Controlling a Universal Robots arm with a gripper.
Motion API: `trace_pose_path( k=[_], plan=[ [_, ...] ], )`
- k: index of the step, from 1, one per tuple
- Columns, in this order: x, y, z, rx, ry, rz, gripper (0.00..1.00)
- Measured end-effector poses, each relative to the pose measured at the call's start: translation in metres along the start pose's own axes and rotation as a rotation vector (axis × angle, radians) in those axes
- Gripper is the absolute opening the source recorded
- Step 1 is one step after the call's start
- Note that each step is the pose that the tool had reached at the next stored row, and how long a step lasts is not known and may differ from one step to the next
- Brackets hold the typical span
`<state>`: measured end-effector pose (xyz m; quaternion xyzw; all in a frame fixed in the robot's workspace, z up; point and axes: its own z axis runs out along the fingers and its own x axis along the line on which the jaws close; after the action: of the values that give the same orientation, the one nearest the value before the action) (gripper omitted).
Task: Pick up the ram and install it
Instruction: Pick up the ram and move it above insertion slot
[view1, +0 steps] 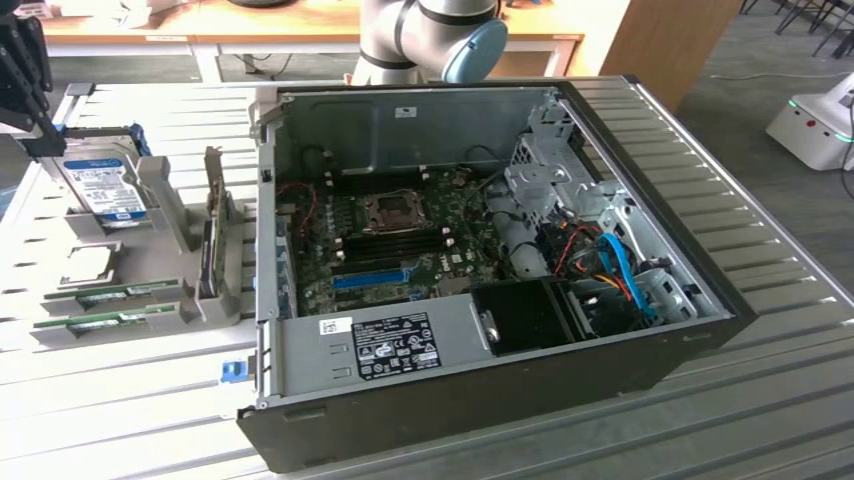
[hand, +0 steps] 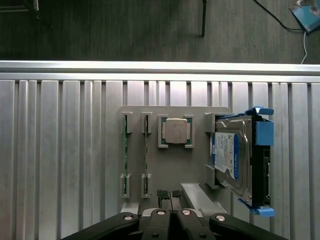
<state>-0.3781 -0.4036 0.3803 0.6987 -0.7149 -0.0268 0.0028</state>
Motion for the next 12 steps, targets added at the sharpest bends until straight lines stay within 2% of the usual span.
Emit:
trace_pose_path(
  k=[9,10,12],
  plan=[
    [0.0,0.0,-0.0001,-0.0001,-0.0001,0.0,0.11],
    [0.0,0.0,0.0,-0.0001,-0.0002,0.0,0.15],
    [0.0,0.0,0.0,-0.0001,-0.0002,0.0,0.15]
  ],
)
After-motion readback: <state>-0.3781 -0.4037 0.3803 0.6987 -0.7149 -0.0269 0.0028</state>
